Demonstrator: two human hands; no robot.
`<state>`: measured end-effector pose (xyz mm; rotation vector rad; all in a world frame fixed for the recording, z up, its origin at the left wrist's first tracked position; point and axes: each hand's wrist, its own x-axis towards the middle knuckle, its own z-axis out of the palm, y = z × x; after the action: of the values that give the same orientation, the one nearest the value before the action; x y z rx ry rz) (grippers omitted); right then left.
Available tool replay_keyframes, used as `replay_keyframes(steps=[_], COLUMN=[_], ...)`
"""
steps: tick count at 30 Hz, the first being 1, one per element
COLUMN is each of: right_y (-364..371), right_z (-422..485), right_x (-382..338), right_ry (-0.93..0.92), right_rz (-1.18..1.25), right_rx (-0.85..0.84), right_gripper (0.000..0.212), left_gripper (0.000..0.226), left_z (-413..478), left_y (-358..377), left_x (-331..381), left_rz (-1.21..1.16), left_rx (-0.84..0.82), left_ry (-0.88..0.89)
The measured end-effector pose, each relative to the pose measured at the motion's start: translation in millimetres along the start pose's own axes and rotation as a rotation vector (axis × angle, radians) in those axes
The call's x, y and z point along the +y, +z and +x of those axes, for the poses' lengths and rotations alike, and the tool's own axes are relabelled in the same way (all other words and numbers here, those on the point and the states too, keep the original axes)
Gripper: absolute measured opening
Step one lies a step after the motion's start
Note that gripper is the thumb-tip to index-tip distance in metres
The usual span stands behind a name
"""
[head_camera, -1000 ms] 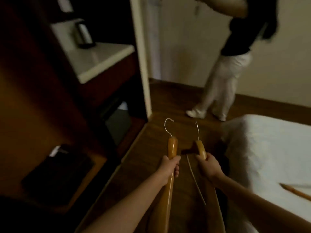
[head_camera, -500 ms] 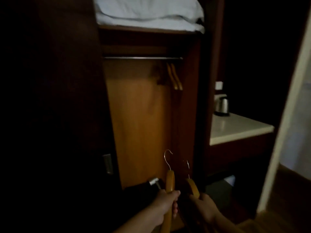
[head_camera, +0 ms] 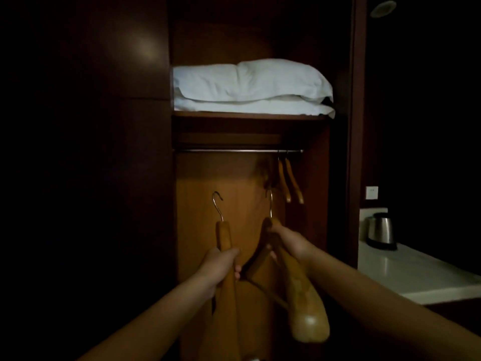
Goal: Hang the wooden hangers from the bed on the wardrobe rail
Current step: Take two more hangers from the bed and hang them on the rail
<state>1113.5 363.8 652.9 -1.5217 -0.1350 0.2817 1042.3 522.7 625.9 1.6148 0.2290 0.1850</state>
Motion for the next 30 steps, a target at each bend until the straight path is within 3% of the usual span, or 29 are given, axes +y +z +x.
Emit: replay_keyframes(steps=[6, 14, 15, 23, 30], right_y=[11, 6, 3, -25, -39], right_z=[88, 189, 200, 309, 391], right_x=[-78, -120, -124, -167, -194], right_ry=[-0.102, -0.310, -0.319, -0.301, -0.278], right_rz=[0.068, 0.023, 0.034, 0.100, 0.076], right_rx=[-0.077, 0.019, 0.035, 0.074, 0.049], right_gripper=[0.024, 0.017, 0.027, 0.038, 0.022], left_gripper=[0.019, 0.022, 0.023, 0.025, 0.029], left_z=[78, 184, 196, 293, 344], left_y=[-5, -12, -11, 6, 14], left_x=[47, 84, 89, 121, 133], left_rz=[0.026, 0.077, 0.077, 0.094, 0.069], left_rx=[0.009, -0.038, -0.036, -0.061, -0.048], left_ry=[0.104, 0.220, 0.229, 0.248, 0.240])
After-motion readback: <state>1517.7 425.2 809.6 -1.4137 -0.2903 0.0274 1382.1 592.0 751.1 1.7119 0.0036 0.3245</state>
